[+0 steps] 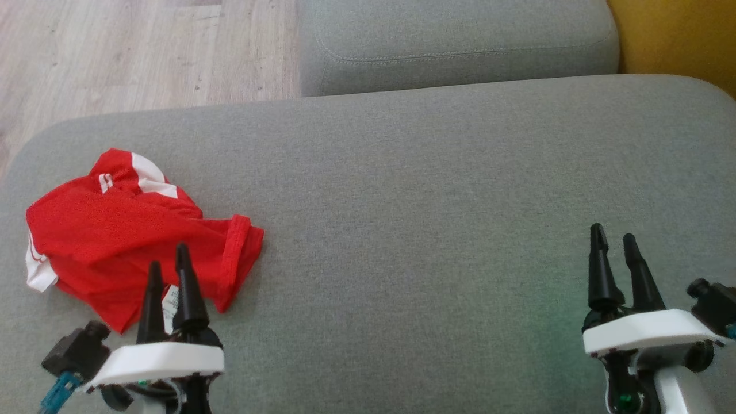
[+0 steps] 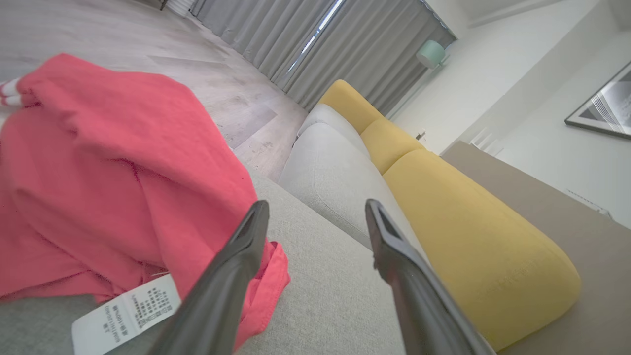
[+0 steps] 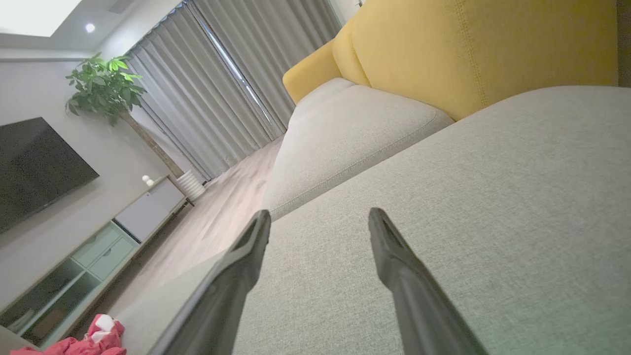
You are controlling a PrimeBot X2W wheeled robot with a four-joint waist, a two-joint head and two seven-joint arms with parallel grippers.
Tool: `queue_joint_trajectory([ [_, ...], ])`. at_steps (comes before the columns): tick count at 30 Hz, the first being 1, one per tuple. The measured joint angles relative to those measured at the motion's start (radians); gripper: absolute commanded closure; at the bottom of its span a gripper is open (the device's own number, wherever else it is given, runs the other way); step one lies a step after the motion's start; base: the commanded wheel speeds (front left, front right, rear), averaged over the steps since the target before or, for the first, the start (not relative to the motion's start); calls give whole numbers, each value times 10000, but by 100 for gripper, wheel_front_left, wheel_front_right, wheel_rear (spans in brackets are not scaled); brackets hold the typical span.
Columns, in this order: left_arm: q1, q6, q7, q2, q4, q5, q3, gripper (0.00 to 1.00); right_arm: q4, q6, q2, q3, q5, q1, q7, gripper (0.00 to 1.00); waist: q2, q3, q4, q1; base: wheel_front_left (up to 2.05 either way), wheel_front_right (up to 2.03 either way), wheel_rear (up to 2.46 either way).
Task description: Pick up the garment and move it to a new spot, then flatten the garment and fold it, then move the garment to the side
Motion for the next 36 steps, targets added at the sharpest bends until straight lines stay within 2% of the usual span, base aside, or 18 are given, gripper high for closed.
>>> queue_joint_trajectory([
  [18,6,31,-533,15,-255,3099,-775,0,33,0,-4,384,-2928,-1,-525,0,0,34,-38,0,0,0,0],
  [36,7,211,-1085,31,-487,5632,-1336,0,-155,0,-8,495,-5459,-39,-1068,0,0,63,-76,0,0,0,0],
])
